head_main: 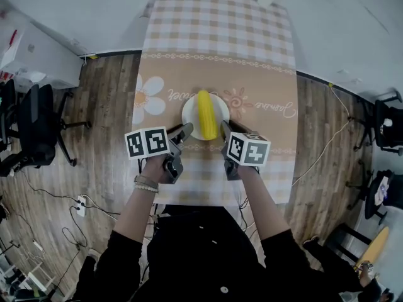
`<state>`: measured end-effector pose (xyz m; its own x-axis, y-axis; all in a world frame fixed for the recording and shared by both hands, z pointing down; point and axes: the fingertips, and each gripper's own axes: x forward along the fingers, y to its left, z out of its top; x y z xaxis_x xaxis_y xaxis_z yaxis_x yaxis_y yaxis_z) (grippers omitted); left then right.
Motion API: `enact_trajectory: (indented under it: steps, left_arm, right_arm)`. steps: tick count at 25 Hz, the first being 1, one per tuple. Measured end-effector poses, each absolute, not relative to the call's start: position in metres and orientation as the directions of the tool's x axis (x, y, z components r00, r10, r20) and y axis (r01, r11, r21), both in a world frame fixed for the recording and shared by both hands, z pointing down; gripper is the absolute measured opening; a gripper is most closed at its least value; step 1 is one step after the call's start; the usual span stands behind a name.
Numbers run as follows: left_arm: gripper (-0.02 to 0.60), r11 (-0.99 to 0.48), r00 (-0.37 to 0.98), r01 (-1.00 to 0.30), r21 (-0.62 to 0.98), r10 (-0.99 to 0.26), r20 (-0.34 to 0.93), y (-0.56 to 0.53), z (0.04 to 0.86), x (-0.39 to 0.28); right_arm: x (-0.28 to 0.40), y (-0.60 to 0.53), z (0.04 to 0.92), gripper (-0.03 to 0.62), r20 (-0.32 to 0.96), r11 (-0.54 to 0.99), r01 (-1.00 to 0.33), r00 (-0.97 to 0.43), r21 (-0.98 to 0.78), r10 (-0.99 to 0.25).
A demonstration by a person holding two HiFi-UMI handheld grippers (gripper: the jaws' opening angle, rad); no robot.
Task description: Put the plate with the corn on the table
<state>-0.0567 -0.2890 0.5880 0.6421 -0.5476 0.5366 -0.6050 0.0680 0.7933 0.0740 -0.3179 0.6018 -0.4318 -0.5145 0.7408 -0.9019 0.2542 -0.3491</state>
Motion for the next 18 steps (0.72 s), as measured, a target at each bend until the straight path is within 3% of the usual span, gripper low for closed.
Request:
enact_trajectory:
  steps: [4,11,18]
  left_arm:
    - [0.156,0.035,0.622,-0.625,0.780,-0.581,0.525,-0.288,0.578,-0.060]
    - [0.031,-0.043,0.578,-0.664,0.746,-0.662,0.476,-0.281,0.553,-0.066]
    - [0.017,-0.151,0.535,-0.747,0.647,-0.715,0.451,-0.264,0.525,-0.064]
  right_arm:
    - [0.078,-0.319,0.595,0.103,0.728,0.256,-0.909,-0.417,-0.329,-0.544]
    - [0.084,-0.313,0.573,0.064,0.688,0.279,-0.912,-0.410,-0.301,-0.599]
    - [0.082,-0.292,0.555,0.052,0.651,0.338,-0.898,-0.439,-0.283,-0.619]
